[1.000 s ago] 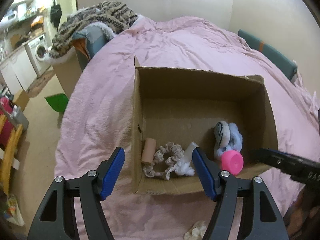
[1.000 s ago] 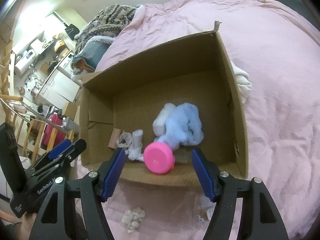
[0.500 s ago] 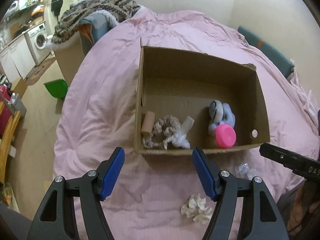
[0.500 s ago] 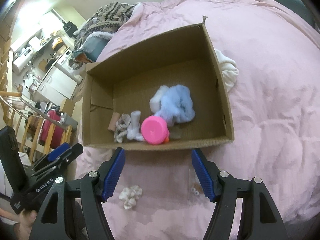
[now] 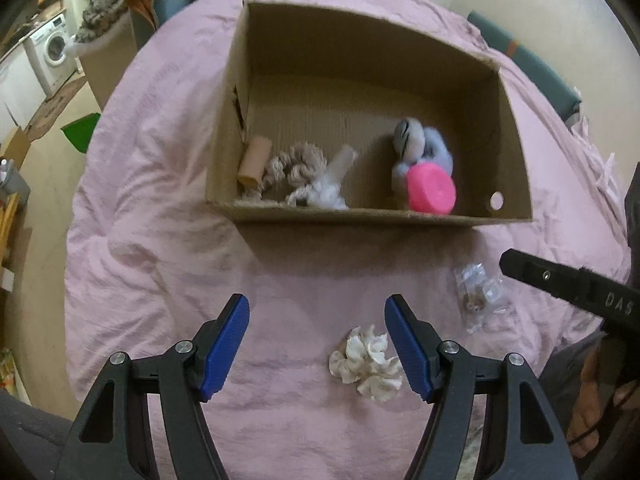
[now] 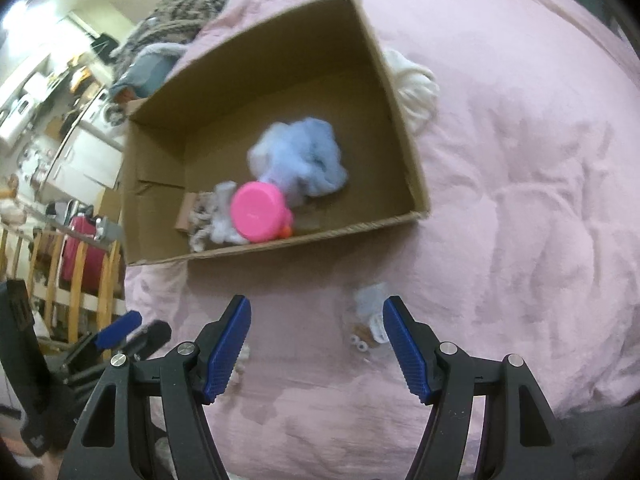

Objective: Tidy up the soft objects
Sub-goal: 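Grasp white lace scrunchie with left tool while right tool grasps clear plastic bag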

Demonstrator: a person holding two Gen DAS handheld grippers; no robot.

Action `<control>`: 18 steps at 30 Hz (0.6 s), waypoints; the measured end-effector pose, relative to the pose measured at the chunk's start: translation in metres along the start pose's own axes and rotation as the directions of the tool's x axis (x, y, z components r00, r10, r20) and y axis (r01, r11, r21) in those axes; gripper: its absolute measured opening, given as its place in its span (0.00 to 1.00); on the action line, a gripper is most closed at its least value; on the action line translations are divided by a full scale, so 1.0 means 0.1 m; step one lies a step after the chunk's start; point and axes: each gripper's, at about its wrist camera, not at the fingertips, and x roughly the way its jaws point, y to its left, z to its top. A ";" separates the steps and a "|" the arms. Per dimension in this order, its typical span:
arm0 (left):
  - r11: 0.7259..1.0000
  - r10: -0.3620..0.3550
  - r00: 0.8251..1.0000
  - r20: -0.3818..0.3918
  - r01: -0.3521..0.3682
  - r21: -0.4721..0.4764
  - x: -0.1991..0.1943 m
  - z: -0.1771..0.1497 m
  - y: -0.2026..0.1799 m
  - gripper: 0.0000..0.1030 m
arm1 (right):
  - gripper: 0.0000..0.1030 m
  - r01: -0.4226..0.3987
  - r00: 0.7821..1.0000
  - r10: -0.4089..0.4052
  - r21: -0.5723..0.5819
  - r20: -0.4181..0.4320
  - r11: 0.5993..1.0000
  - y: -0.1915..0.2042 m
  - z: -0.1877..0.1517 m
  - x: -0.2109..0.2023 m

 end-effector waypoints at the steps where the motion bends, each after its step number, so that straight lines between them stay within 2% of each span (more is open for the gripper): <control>1: 1.000 -0.001 1.000 -0.011 0.001 -0.005 0.04 0.00 0.00 0.65 | 0.71 0.001 1.000 0.000 0.022 -0.011 1.000 -0.04 0.00 0.03; 4: 1.000 -0.014 0.998 -0.061 0.014 -0.008 0.15 -0.02 0.00 0.65 | 0.71 0.017 0.999 -0.015 0.056 -0.039 0.998 -0.12 0.01 0.11; 9: 0.994 -0.094 0.978 -0.185 0.101 0.029 0.40 -0.15 -0.17 0.65 | 0.71 0.036 0.997 -0.031 0.077 -0.069 0.996 -0.16 0.00 0.19; 13: 0.991 -0.062 0.971 -0.233 0.087 0.098 0.56 -0.25 -0.34 0.64 | 0.71 0.045 0.996 -0.038 0.083 -0.082 0.996 -0.19 -0.01 0.20; 15: 0.989 -0.037 0.972 -0.231 0.069 0.133 0.60 -0.29 -0.40 0.52 | 0.71 0.039 0.995 -0.030 0.103 -0.091 0.994 -0.23 0.00 0.22; 17: 0.987 -0.023 0.973 -0.230 0.059 0.151 0.61 -0.29 -0.42 0.32 | 0.71 0.023 0.994 -0.007 0.142 -0.109 0.990 -0.30 0.00 0.25; 18: 0.987 -0.015 0.974 -0.225 0.051 0.154 0.61 -0.30 -0.41 0.29 | 0.71 0.024 0.993 -0.006 0.155 -0.117 0.988 -0.34 0.00 0.26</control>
